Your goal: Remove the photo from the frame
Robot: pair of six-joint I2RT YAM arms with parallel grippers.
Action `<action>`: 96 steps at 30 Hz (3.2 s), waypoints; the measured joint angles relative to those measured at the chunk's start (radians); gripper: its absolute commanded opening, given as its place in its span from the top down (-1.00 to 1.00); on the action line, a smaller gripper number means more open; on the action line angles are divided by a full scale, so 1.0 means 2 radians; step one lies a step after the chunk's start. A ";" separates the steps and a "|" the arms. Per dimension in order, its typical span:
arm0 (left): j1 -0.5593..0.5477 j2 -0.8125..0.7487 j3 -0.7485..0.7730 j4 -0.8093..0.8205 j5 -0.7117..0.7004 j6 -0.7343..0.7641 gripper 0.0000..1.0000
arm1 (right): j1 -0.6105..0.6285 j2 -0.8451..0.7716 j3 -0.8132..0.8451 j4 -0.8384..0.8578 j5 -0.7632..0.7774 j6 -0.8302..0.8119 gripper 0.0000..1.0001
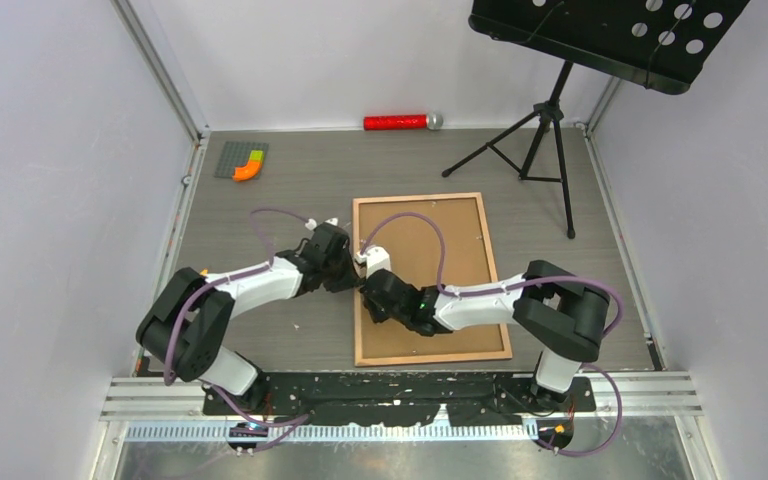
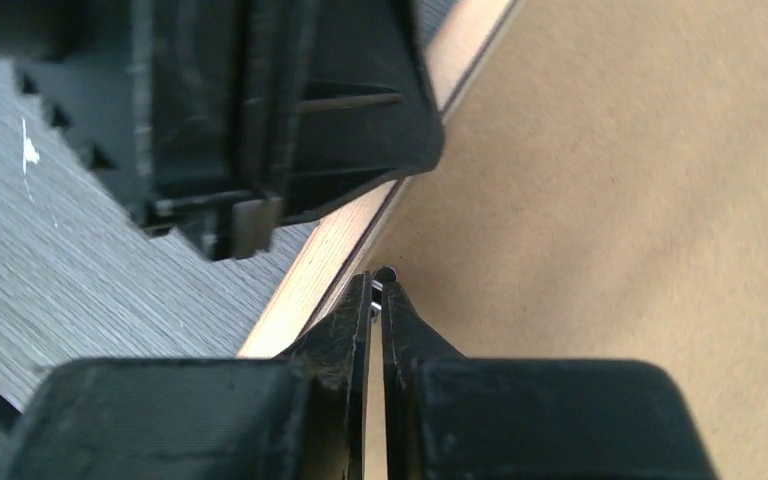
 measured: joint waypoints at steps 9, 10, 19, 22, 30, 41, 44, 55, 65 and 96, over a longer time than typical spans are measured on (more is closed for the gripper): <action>-0.006 -0.026 -0.017 -0.020 -0.016 -0.024 1.00 | -0.001 0.009 0.021 -0.055 0.097 0.140 0.90; -0.006 -0.028 -0.018 -0.022 -0.016 -0.024 1.00 | -0.004 0.009 0.022 -0.061 0.109 0.149 0.89; -0.007 -0.038 -0.019 -0.041 -0.009 -0.004 0.92 | -0.010 -0.034 -0.018 -0.064 0.144 0.120 -0.28; -0.007 -0.052 -0.019 -0.060 -0.006 0.012 0.33 | -0.010 -0.075 -0.040 -0.055 0.157 0.071 -0.98; 0.001 -0.142 0.010 -0.107 -0.019 0.058 -0.96 | -0.035 -0.211 -0.060 0.049 0.172 -0.068 -0.91; 0.103 0.027 0.276 -0.178 -0.030 0.171 -0.85 | -0.078 -0.209 -0.031 -0.016 0.104 -0.072 -0.91; 0.120 0.131 0.396 -0.215 -0.019 0.207 -0.74 | -0.082 -0.231 -0.049 -0.035 0.096 -0.064 -0.91; 0.130 0.260 0.437 -0.304 -0.018 0.198 -0.39 | -0.084 -0.262 -0.073 -0.057 0.120 -0.039 -0.91; 0.130 0.272 0.426 -0.313 -0.032 0.161 -0.16 | -0.085 -0.260 -0.077 -0.061 0.124 -0.027 -0.91; 0.100 0.046 0.072 -0.091 -0.039 -0.048 1.00 | -0.090 -0.145 -0.060 0.018 -0.088 -0.230 -0.91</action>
